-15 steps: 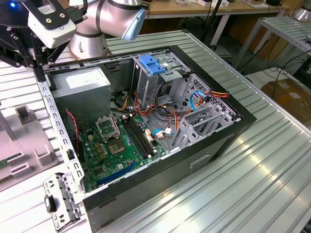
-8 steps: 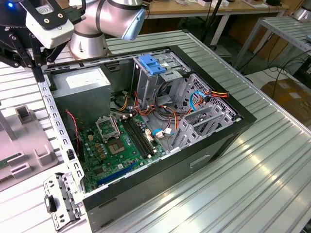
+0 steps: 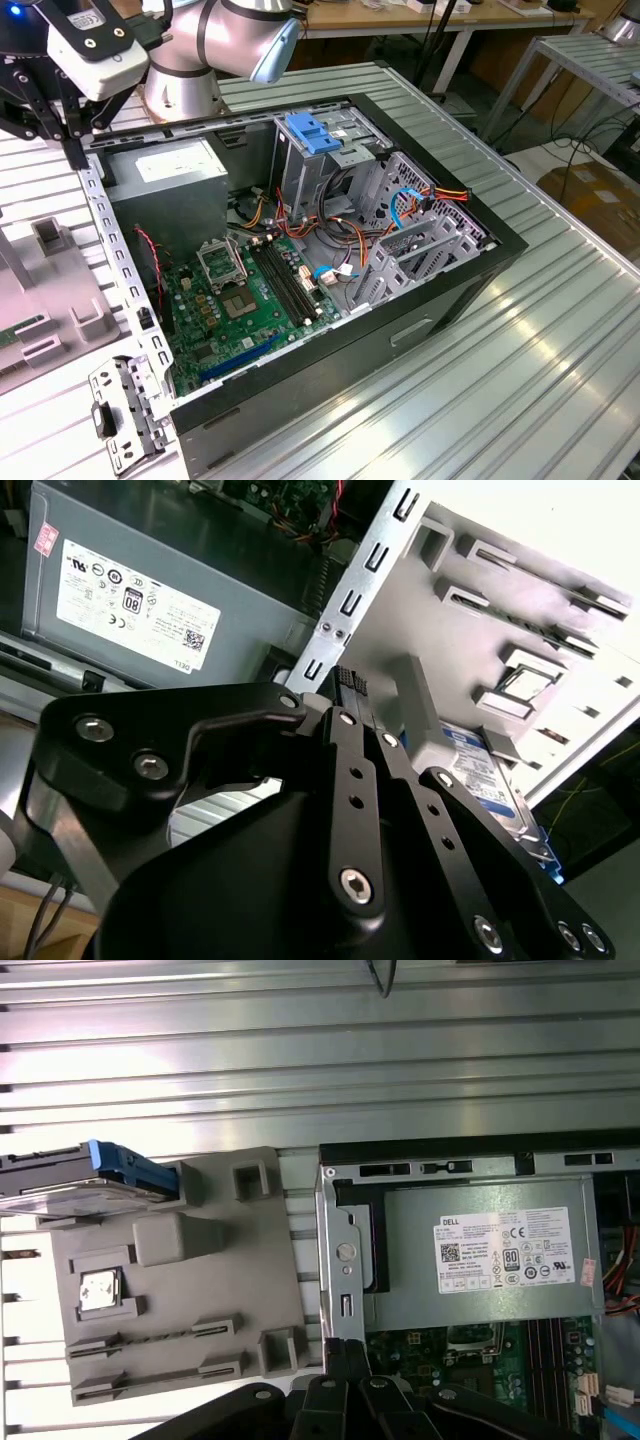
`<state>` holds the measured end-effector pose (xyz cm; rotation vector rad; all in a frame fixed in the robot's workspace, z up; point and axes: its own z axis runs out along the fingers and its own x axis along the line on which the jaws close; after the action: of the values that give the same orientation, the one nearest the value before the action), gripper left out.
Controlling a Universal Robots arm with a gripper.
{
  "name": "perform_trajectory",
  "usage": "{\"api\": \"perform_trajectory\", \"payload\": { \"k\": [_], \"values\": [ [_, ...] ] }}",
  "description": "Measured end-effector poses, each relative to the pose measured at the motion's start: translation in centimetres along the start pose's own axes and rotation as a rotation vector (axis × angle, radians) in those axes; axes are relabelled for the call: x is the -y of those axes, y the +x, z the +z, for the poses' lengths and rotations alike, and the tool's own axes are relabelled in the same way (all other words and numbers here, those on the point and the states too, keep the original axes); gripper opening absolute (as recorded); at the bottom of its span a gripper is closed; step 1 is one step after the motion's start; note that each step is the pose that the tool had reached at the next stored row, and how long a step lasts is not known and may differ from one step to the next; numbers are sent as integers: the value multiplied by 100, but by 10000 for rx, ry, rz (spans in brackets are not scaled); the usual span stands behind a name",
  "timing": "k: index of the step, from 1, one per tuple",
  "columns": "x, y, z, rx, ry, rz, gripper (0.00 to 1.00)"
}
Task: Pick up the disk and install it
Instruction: 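Reach for the disk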
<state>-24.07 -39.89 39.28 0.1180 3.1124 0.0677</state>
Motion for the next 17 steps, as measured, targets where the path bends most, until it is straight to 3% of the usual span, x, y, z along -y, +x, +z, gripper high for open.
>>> {"api": "perform_trajectory", "payload": {
  "k": [8,17],
  "values": [
    [2,24,-1,-1,0,1,11],
    [8,101,-2,0,0,0,11]
  ]
}}
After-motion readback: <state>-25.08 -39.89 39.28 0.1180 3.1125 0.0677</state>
